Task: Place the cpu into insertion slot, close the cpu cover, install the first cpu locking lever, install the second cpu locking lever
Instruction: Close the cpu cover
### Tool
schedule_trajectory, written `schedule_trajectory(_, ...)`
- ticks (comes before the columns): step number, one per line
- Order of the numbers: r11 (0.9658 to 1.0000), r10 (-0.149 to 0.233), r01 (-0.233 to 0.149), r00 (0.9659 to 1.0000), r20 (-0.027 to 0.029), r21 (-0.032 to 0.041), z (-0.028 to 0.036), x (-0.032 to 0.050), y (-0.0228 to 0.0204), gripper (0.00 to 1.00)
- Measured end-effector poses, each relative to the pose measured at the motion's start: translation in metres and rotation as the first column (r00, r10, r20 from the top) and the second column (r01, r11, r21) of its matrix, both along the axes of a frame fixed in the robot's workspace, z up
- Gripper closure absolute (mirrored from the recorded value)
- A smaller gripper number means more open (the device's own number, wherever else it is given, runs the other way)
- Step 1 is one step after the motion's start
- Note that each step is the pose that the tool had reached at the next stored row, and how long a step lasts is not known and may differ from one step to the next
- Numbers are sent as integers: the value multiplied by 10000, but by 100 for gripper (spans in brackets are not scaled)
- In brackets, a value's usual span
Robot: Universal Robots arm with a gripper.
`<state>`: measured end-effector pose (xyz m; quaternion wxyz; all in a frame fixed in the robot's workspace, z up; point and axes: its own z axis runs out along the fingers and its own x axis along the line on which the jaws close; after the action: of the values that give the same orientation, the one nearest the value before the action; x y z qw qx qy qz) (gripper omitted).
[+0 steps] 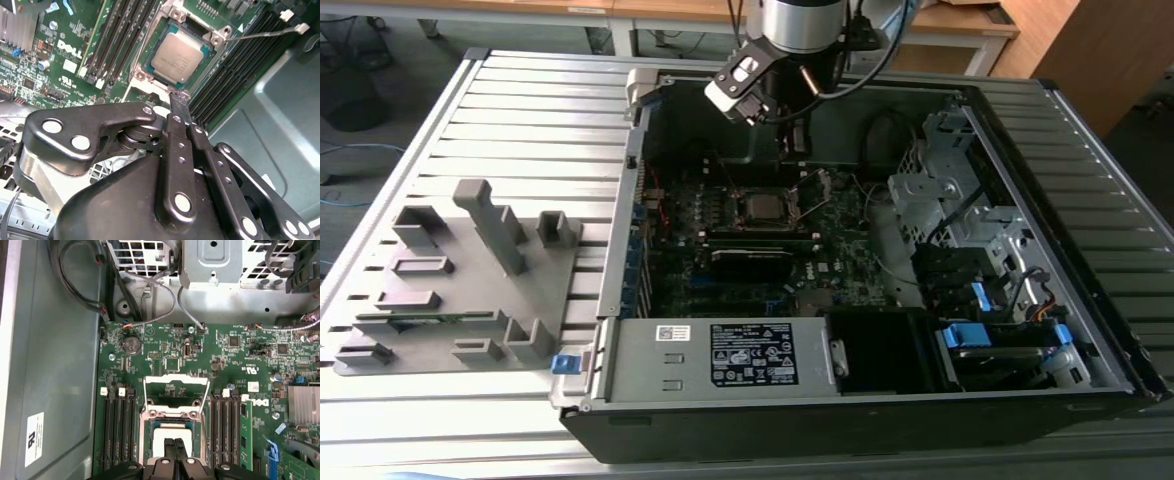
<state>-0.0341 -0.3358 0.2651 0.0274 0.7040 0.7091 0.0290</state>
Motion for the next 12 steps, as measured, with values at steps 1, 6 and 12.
schedule_trajectory(1,10000,0,0,10000,0,0,0,11,2,89)
schedule_trajectory(6,10000,-1,1,10000,0,-1,-1,76,9,89)
schedule_trajectory(12,10000,-4,4,10000,0,0,-4,158,13,89)
